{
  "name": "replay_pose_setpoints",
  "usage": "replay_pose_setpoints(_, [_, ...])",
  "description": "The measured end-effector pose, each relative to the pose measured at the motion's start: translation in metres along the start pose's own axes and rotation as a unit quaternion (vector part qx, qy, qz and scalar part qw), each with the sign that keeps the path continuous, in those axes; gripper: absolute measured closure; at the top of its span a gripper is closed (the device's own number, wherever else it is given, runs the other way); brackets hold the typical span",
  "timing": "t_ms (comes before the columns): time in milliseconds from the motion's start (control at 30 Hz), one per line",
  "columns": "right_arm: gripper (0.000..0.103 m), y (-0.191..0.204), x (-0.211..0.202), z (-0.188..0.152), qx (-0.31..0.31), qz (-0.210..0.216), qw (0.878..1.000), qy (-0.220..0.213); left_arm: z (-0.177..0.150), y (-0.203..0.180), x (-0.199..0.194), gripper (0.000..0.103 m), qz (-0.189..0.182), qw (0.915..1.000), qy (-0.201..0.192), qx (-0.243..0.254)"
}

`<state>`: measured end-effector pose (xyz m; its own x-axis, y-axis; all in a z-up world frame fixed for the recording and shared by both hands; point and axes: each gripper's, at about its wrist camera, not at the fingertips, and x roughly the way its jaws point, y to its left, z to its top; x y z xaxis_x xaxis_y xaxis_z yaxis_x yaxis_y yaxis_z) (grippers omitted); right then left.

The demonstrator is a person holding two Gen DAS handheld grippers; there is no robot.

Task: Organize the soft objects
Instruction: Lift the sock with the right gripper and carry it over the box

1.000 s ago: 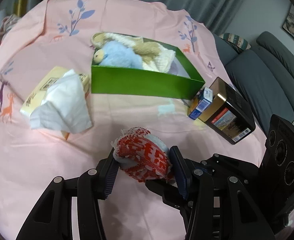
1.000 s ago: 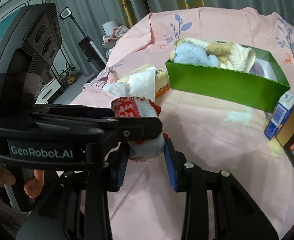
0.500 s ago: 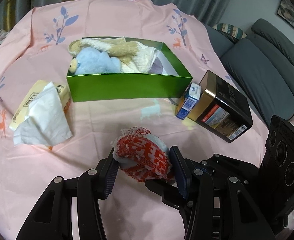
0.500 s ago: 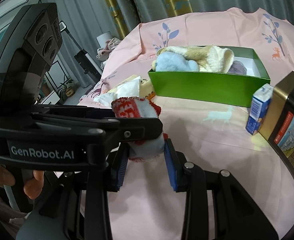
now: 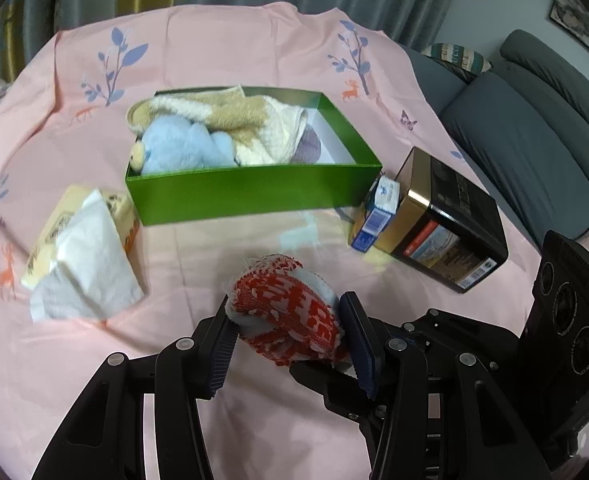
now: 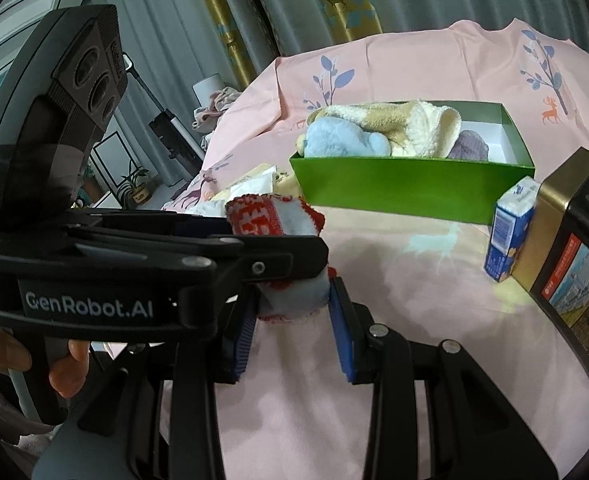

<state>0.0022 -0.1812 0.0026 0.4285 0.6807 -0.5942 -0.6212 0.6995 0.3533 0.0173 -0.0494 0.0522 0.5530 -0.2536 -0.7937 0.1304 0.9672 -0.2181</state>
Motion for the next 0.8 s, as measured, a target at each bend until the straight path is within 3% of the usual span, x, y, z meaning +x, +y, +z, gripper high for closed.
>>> replay_pose_setpoints(800, [0.068, -0.028, -0.001, 0.092, -0.012, -0.021, 0.997, -0.068, 0.098, -0.019, -0.007, 0.052, 0.033, 0.9940, -0.065, 0.082])
